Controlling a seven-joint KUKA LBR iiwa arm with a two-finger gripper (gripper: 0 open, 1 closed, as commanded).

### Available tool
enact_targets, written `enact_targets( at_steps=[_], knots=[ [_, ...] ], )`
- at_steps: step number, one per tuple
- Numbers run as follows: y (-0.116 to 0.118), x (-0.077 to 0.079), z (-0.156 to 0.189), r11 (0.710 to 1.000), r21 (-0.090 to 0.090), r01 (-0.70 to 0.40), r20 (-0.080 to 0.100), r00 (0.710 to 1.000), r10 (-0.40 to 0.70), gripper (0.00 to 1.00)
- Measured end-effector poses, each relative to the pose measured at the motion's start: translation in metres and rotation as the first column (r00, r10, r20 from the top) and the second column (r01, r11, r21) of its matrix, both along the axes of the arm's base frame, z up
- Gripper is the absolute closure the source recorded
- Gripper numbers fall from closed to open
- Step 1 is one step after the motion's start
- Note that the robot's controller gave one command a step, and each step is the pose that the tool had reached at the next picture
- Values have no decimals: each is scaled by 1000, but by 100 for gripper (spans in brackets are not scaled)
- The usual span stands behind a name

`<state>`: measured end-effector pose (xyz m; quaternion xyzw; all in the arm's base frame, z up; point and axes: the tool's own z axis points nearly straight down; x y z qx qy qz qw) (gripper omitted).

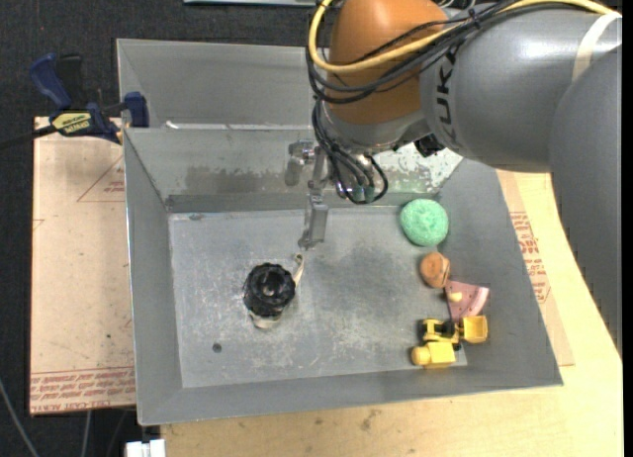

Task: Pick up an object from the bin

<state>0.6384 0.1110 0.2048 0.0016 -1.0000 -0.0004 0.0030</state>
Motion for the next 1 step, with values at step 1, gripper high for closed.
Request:
enact_targets(
  at_steps=[1],
  knots=[
    [-1, 1, 5, 1000, 1, 2, 8, 1000, -2, 0]
  ],
)
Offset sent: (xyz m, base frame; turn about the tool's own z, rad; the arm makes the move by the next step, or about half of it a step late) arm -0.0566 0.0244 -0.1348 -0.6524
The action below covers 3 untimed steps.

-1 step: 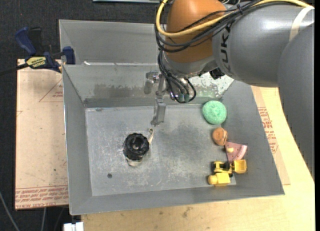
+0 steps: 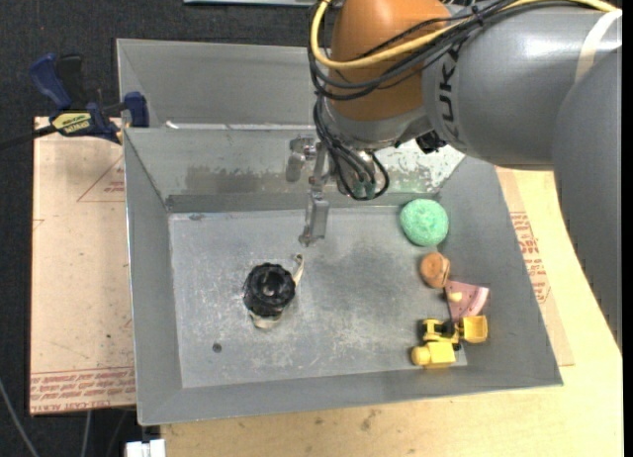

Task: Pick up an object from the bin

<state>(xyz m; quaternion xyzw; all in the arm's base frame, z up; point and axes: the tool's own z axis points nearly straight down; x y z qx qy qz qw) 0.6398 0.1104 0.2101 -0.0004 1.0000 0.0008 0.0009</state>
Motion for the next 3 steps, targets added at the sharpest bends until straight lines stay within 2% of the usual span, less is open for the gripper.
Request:
enact_targets(
  at_steps=[1, 2, 3],
  knots=[
    [9, -19, -47, 973, -2, -231, 7, 973, 232, 0],
    [19, -53, -68, 938, 0, -345, -2, 938, 345, 0],
    [25, -49, -74, 854, -2, -520, 2, 854, 520, 0]
  ],
)
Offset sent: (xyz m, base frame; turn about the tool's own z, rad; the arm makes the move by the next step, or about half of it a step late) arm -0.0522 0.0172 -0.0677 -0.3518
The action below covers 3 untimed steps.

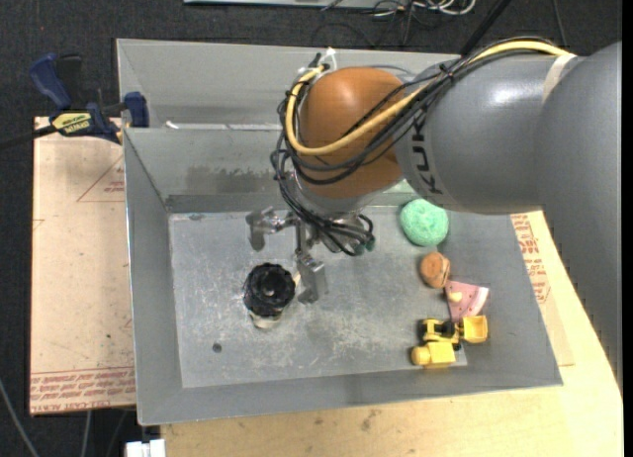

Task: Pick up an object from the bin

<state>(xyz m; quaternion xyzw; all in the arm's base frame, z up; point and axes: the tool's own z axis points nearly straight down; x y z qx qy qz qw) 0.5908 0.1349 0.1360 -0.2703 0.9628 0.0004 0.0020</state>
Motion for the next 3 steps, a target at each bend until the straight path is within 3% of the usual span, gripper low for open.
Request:
enact_targets(
  at_steps=[1, 2, 3],
  knots=[
    [-6, -10, -47, 995, 1, 103, -2, 995, -103, 0],
    [-1, -6, -64, 995, 0, -95, 3, 995, 95, 100],
    [-1, -6, -64, 995, 0, -95, 3, 995, 95, 100]
  ],
)
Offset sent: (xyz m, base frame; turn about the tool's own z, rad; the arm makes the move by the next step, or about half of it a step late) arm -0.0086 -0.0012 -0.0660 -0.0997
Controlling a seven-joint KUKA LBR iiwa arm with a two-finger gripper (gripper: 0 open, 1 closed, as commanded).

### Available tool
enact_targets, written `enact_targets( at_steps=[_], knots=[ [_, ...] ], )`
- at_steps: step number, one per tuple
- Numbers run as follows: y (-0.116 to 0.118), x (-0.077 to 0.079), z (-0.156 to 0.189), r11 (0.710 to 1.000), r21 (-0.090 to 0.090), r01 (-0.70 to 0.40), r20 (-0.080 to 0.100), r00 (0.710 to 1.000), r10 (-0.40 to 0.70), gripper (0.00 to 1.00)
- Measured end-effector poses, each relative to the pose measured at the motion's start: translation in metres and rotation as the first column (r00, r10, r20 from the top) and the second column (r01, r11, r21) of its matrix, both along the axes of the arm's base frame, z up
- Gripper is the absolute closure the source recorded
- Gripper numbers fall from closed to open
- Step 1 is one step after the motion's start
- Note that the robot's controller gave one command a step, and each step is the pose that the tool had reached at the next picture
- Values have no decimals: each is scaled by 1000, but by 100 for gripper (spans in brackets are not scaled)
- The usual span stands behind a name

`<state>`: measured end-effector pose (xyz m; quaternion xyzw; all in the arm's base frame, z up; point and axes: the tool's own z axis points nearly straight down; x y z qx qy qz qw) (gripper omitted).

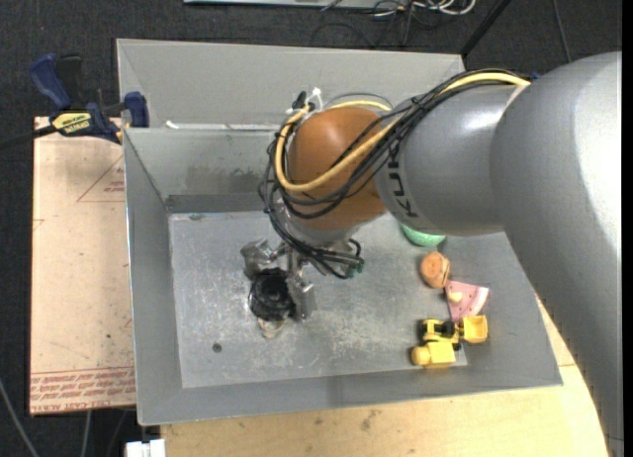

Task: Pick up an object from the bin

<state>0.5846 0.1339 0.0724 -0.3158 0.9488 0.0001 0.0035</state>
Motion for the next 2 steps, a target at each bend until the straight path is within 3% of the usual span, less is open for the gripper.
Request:
enact_targets(
  at_steps=[2],
  knots=[
    [0, -2, 9, 1000, -1, 0, -8, 1000, 0, 100]
  ],
)
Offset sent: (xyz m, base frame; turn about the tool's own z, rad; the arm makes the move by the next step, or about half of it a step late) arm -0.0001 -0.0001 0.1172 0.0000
